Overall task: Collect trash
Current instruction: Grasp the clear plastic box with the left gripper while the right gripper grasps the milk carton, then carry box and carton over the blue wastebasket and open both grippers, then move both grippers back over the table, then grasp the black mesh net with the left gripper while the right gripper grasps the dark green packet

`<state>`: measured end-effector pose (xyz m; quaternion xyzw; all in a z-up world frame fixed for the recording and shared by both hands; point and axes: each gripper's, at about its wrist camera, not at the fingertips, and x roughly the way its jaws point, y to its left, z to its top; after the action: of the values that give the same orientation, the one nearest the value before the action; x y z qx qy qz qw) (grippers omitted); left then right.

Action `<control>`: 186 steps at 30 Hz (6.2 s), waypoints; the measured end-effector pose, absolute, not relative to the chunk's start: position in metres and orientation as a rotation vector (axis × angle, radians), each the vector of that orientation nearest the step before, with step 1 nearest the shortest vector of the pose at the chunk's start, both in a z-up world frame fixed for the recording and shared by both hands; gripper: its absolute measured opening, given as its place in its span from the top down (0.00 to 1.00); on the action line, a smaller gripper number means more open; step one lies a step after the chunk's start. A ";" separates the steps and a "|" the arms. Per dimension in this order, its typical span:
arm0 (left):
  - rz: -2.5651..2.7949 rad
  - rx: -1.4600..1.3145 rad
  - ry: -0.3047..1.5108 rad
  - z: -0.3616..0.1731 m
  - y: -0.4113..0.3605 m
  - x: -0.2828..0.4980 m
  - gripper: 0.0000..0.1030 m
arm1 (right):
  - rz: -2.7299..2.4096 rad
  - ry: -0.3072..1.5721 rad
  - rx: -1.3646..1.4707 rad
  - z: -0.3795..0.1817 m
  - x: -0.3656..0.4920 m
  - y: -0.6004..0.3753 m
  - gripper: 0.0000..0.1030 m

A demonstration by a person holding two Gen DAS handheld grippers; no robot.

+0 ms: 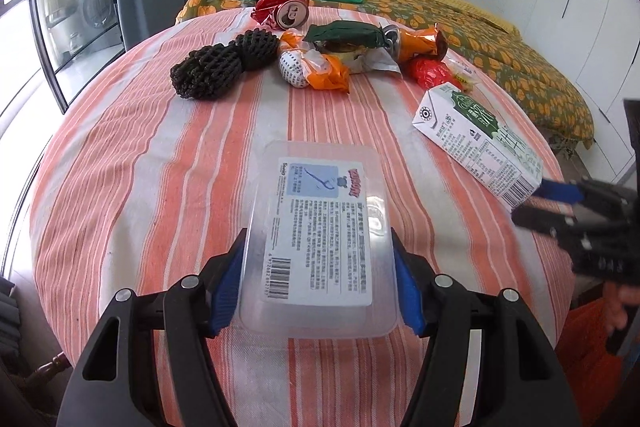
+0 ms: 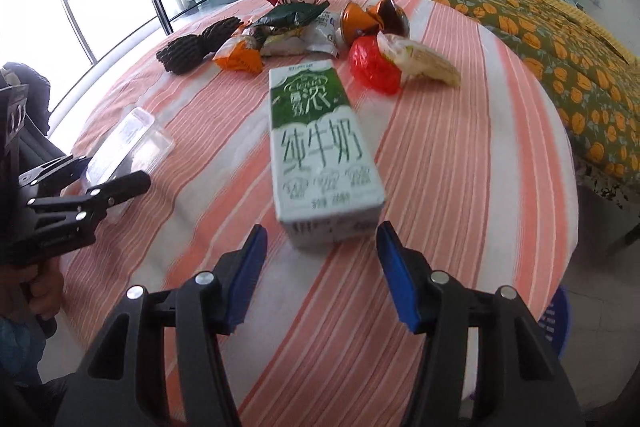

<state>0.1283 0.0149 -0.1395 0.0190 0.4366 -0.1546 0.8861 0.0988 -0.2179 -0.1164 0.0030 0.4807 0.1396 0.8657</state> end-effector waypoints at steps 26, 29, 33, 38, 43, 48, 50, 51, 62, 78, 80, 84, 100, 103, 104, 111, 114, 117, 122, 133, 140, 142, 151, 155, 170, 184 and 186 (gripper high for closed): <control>-0.331 0.146 1.020 -0.121 0.014 0.146 0.18 | 0.304 1.167 -0.107 -0.100 0.187 -0.188 0.21; -0.325 0.154 1.028 -0.121 0.012 0.148 0.18 | 0.299 1.186 -0.079 -0.102 0.193 -0.190 0.22; -0.320 0.170 1.031 -0.122 0.008 0.149 0.21 | 0.318 1.200 -0.080 -0.099 0.196 -0.188 0.33; -0.318 0.176 1.023 -0.121 0.006 0.148 0.42 | 0.318 1.197 -0.077 -0.096 0.197 -0.187 0.51; -0.306 0.164 0.993 -0.119 0.010 0.144 0.42 | 0.333 1.137 -0.035 -0.080 0.179 -0.195 0.51; -0.328 0.136 0.953 -0.111 0.006 0.132 0.43 | 0.350 1.084 0.024 -0.068 0.154 -0.213 0.51; -0.345 0.126 0.943 -0.108 -0.001 0.128 0.43 | 0.350 1.068 0.046 -0.065 0.145 -0.222 0.51; -0.357 0.122 0.938 -0.106 -0.006 0.125 0.43 | 0.350 1.062 0.059 -0.064 0.140 -0.227 0.51; -0.578 0.130 0.903 -0.088 -0.109 0.093 0.43 | 0.181 1.015 0.192 -0.067 0.080 -0.352 0.51; -0.873 0.282 1.006 -0.141 -0.349 0.043 0.42 | -0.155 1.073 0.394 -0.172 0.051 -0.547 0.51; -0.863 0.288 1.027 -0.161 -0.372 0.047 0.42 | -0.163 1.078 0.415 -0.186 0.053 -0.561 0.51; -0.825 0.297 1.046 -0.207 -0.407 0.061 0.42 | -0.171 1.102 0.447 -0.215 0.056 -0.585 0.51; -0.744 0.275 1.215 -0.309 -0.449 0.112 0.35 | -0.143 1.195 0.620 -0.294 0.074 -0.624 0.26; -0.746 0.253 1.191 -0.304 -0.446 0.113 0.21 | -0.163 1.175 0.650 -0.291 0.073 -0.630 0.26; -0.753 0.244 1.185 -0.300 -0.446 0.113 0.19 | -0.168 1.161 0.663 -0.286 0.073 -0.632 0.26; -0.863 0.202 1.092 -0.240 -0.428 0.071 0.16 | -0.260 1.053 0.590 -0.231 0.060 -0.626 0.18; -0.918 0.218 1.025 -0.208 -0.413 0.046 0.15 | -0.286 0.994 0.535 -0.207 0.054 -0.615 0.18; -0.936 0.237 0.955 -0.180 -0.392 0.028 0.13 | -0.310 0.920 0.424 -0.182 0.046 -0.591 0.18; -0.899 0.227 0.880 -0.146 -0.341 0.026 0.12 | -0.298 0.792 0.325 -0.149 0.026 -0.537 0.18; -0.620 0.136 0.817 -0.125 -0.190 0.053 0.11 | -0.119 0.620 0.148 -0.097 0.003 -0.394 0.18; -0.501 0.090 0.814 -0.123 -0.102 0.069 0.11 | 0.070 0.689 0.063 -0.094 0.034 -0.312 0.18; -0.464 0.080 0.820 -0.123 -0.077 0.073 0.11 | 0.102 0.714 0.049 -0.096 0.045 -0.294 0.18; -0.356 0.048 0.849 -0.121 0.010 0.113 0.11 | 0.245 0.808 -0.056 -0.102 0.086 -0.213 0.18; -0.345 0.056 0.861 -0.117 0.031 0.135 0.11 | 0.302 0.830 -0.091 -0.107 0.104 -0.185 0.18; -0.380 0.327 0.834 -0.108 0.050 0.269 0.11 | 0.306 0.921 -0.053 -0.134 0.130 -0.173 0.17; -0.399 0.293 0.940 -0.133 0.039 0.326 0.40 | 0.307 0.918 -0.040 -0.134 0.130 -0.175 0.17; -0.396 0.281 0.949 -0.134 0.037 0.326 0.55 | 0.307 0.918 -0.037 -0.134 0.130 -0.176 0.17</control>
<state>0.3264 0.0374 -0.1341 0.1337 0.4526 -0.1888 0.8612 0.1302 -0.1757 -0.1338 -0.0180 0.4413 0.1476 0.8850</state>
